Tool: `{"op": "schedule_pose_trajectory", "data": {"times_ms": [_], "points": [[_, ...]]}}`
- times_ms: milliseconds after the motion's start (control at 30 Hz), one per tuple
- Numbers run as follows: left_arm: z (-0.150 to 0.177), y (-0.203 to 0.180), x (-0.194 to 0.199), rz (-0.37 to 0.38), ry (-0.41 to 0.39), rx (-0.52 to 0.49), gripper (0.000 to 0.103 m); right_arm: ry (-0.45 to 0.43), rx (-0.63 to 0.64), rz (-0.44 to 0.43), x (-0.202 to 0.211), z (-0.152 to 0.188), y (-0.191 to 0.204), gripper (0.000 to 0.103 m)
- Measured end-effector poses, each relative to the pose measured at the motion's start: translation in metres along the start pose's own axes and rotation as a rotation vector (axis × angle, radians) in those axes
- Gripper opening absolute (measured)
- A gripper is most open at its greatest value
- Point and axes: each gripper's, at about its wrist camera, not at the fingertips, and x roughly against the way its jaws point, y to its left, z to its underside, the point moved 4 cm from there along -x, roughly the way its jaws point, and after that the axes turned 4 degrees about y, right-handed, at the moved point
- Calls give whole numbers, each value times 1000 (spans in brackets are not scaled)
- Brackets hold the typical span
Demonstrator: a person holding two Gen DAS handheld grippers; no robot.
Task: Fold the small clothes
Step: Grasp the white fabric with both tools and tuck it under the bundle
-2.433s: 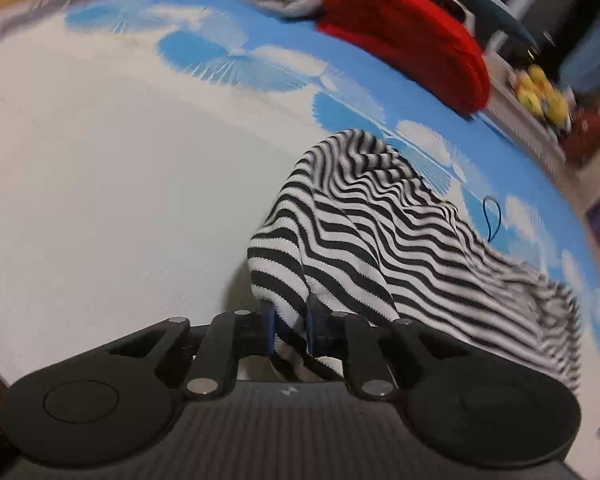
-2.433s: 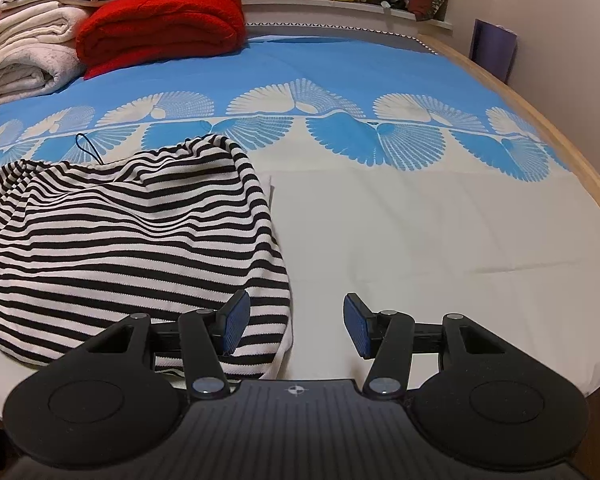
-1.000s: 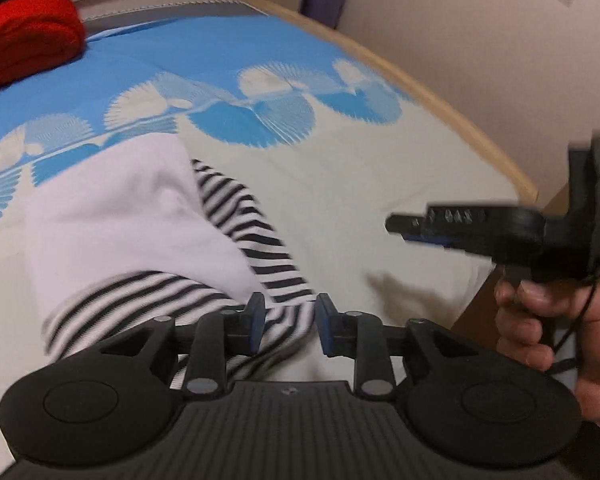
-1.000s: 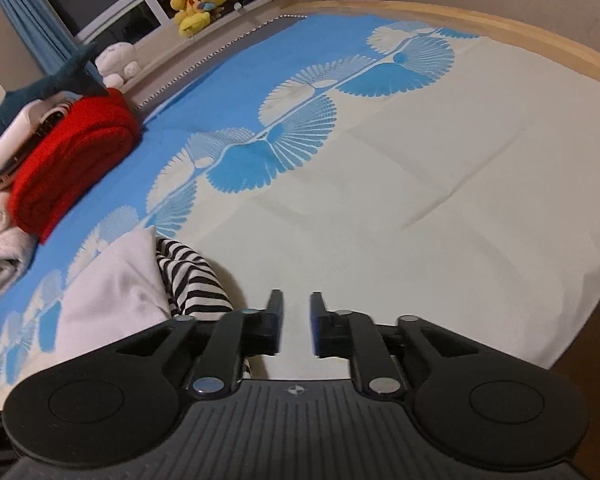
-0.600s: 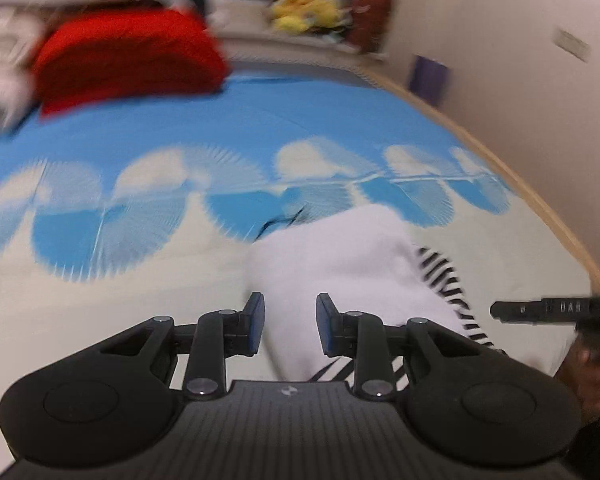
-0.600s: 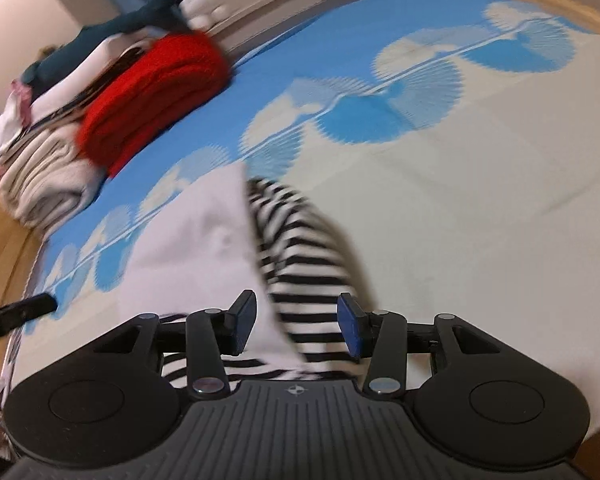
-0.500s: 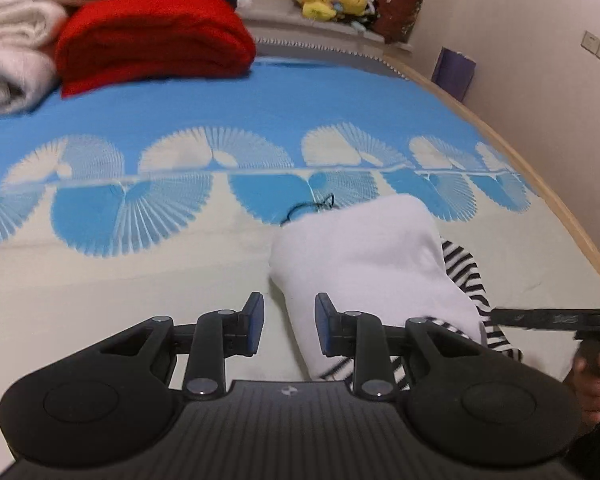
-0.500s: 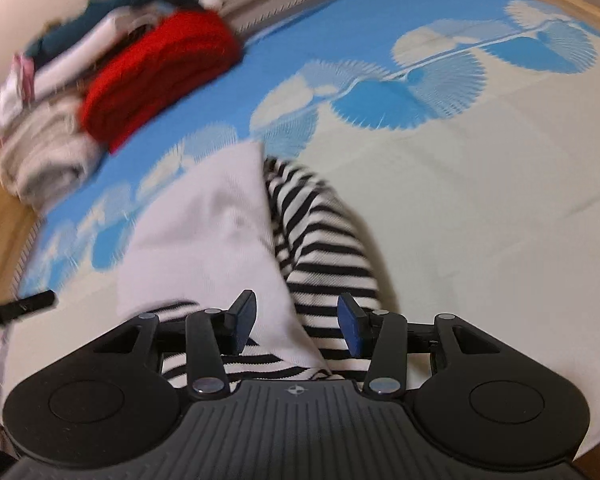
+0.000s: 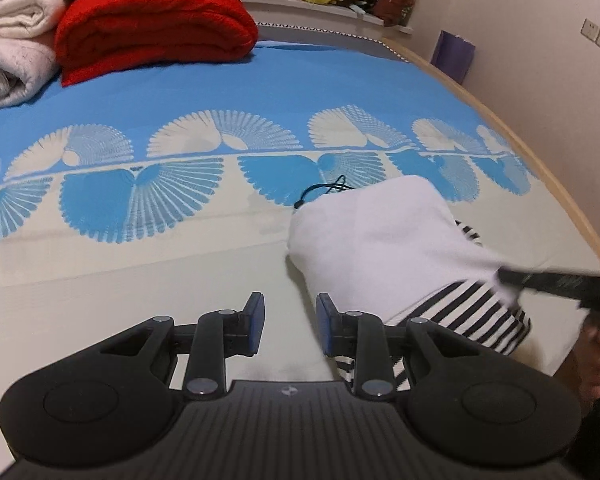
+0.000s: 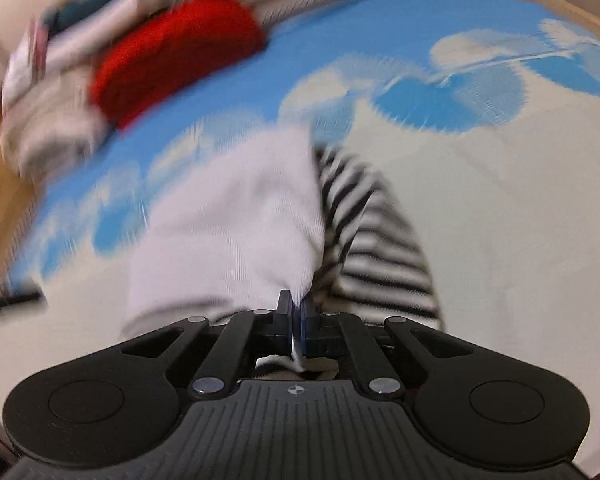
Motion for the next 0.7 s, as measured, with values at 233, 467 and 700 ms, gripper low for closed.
{"op": "schedule_pose_trajectory", "data": {"times_ms": [233,467,700], "points": [[3,-42,-9,84,7,-68,31,-181,-93,-23,79,-2,-40,2],[16,-91,-38,185,88,-154,31,59,-57,225,35,18,-75,2],[48,-121,-95,67,236,-315,35,144,25,256,1,19,-55,13]]}}
